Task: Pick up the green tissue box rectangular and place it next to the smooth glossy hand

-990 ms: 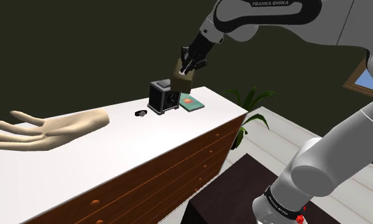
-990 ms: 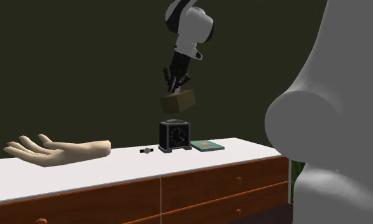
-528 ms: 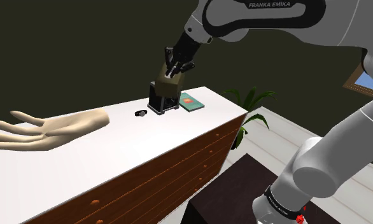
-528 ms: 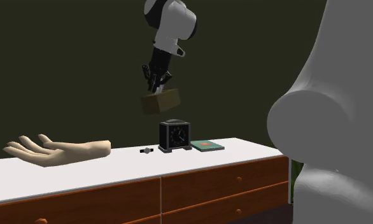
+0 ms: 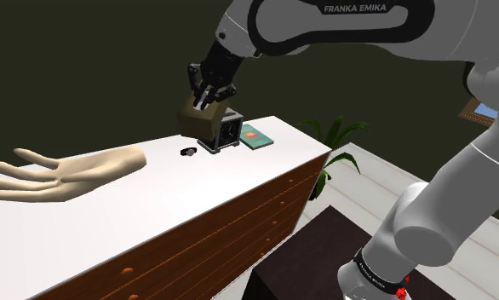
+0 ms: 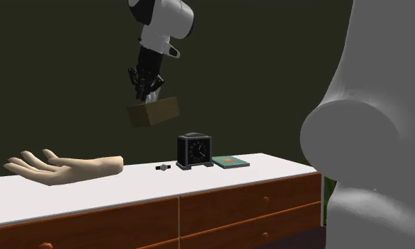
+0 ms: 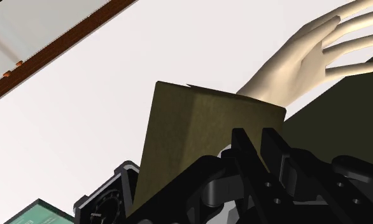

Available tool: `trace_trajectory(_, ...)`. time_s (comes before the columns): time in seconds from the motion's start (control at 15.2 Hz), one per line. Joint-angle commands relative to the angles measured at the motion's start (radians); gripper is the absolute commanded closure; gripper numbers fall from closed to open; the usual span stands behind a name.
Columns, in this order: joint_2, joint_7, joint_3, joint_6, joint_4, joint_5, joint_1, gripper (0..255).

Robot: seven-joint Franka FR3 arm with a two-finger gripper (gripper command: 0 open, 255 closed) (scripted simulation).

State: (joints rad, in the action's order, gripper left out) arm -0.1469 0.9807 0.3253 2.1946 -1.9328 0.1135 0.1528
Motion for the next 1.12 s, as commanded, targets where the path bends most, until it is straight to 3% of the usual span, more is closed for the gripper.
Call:
trace_trajectory(0.0, 0.031, 0.063, 0.033, -0.004, 0.038, -0.031, 0.015, 255)
trace_trajectory(0.07, 0.061, 0.116, 0.061, -0.006, 0.070, -0.061, 0.028, 255)
trace_trajectory(1.06, 0.087, 0.120, 0.066, 0.194, -0.105, -0.069, 0.032, 255)
